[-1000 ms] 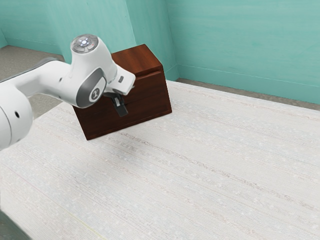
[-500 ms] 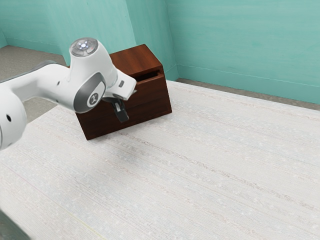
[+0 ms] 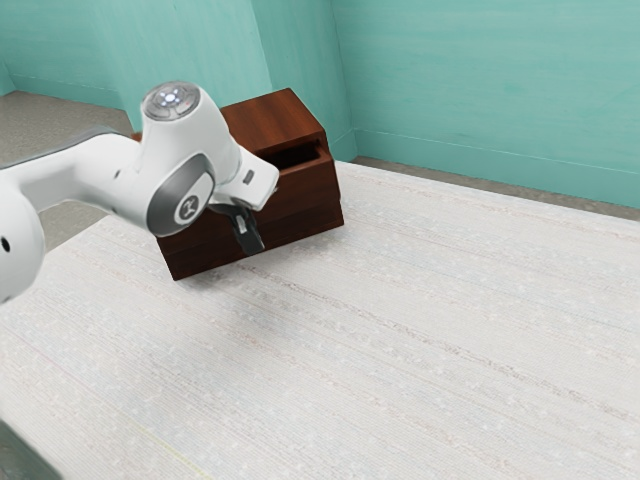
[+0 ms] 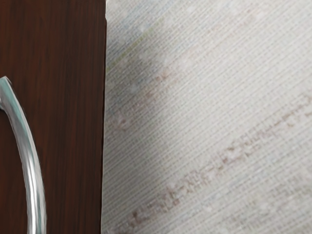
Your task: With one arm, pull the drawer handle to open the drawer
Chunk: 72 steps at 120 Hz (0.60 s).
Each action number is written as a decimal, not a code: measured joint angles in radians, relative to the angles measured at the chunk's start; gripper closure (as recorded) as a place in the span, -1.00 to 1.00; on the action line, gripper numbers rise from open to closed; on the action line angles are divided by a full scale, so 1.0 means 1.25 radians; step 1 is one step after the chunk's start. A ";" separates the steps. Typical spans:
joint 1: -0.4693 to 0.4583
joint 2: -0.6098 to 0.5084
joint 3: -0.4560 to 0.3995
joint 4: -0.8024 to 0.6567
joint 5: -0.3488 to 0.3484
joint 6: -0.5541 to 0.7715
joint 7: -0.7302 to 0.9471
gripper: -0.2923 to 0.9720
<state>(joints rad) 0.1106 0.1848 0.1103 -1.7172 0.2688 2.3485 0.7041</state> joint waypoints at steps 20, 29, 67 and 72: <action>-0.007 -0.016 0.000 -0.026 0.001 0.004 -0.007 -0.52; -0.008 -0.024 0.000 -0.033 0.001 0.006 -0.009 -0.50; -0.021 -0.076 -0.001 -0.082 0.008 0.018 -0.020 -0.44; -0.025 -0.085 -0.001 -0.092 0.014 0.019 -0.023 -0.44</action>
<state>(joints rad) 0.0799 0.0792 0.1088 -1.8327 0.2865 2.3721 0.6749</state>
